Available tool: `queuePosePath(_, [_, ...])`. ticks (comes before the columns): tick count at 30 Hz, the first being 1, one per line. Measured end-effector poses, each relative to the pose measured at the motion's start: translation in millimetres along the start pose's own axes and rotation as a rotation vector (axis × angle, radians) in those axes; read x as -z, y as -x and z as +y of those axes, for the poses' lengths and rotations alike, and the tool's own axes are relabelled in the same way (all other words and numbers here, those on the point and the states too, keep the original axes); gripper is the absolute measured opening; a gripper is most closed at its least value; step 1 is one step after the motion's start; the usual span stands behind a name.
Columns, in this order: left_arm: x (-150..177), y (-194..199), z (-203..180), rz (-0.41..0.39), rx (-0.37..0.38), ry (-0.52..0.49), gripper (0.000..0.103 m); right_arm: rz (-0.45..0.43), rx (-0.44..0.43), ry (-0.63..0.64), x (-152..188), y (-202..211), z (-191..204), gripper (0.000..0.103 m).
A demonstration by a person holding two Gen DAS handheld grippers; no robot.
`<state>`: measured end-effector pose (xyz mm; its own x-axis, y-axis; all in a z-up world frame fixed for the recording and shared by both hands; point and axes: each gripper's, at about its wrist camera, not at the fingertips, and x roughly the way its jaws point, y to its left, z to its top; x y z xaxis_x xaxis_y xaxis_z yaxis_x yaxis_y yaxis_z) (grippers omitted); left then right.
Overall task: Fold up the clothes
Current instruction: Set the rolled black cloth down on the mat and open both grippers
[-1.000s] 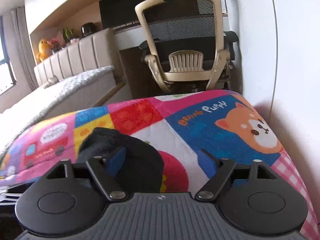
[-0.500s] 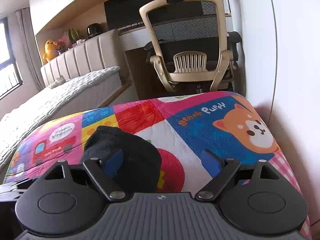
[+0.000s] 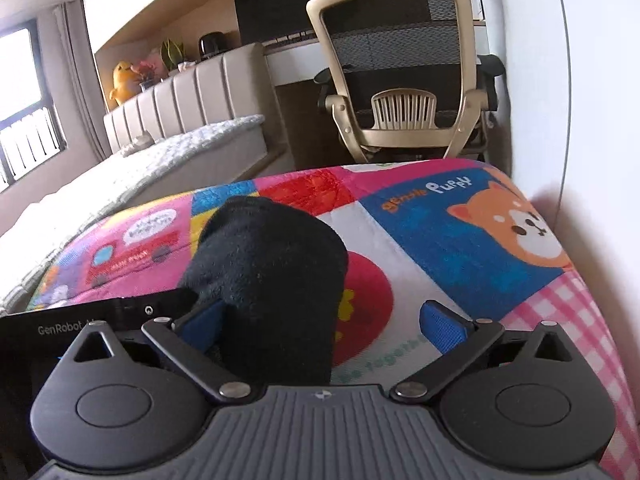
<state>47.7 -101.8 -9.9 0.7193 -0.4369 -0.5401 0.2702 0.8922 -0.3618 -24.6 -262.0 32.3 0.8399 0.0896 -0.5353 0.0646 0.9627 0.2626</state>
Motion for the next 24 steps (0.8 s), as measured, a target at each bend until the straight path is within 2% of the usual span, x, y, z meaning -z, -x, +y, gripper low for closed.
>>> queuePosePath(5, [4, 18, 0, -0.032, 0.002, 0.024, 0.103, -0.013, -0.084, -0.160, 4, 19, -23, 0.102])
queuePosePath(10, [18, 54, -19, -0.084, -0.020, -0.042, 0.103, -0.025, -0.228, -0.332, 17, 47, -42, 0.103])
queuePosePath(15, [50, 85, -38, -0.108, -0.034, -0.109, 0.103, -0.046, -0.350, -0.480, 38, 72, -52, 0.103])
queuePosePath(18, [68, 101, -45, -0.075, -0.026, -0.122, 0.103, -0.061, -0.322, -0.444, 48, 91, -49, 0.103])
queuePosePath(20, [76, 116, -51, -0.064, -0.028, -0.133, 0.103, -0.098, -0.263, -0.390, 55, 107, -42, 0.103])
queuePosePath(24, [88, 154, -65, -0.113, -0.055, -0.195, 0.103, -0.236, -0.117, -0.150, 79, 158, -12, 0.103])
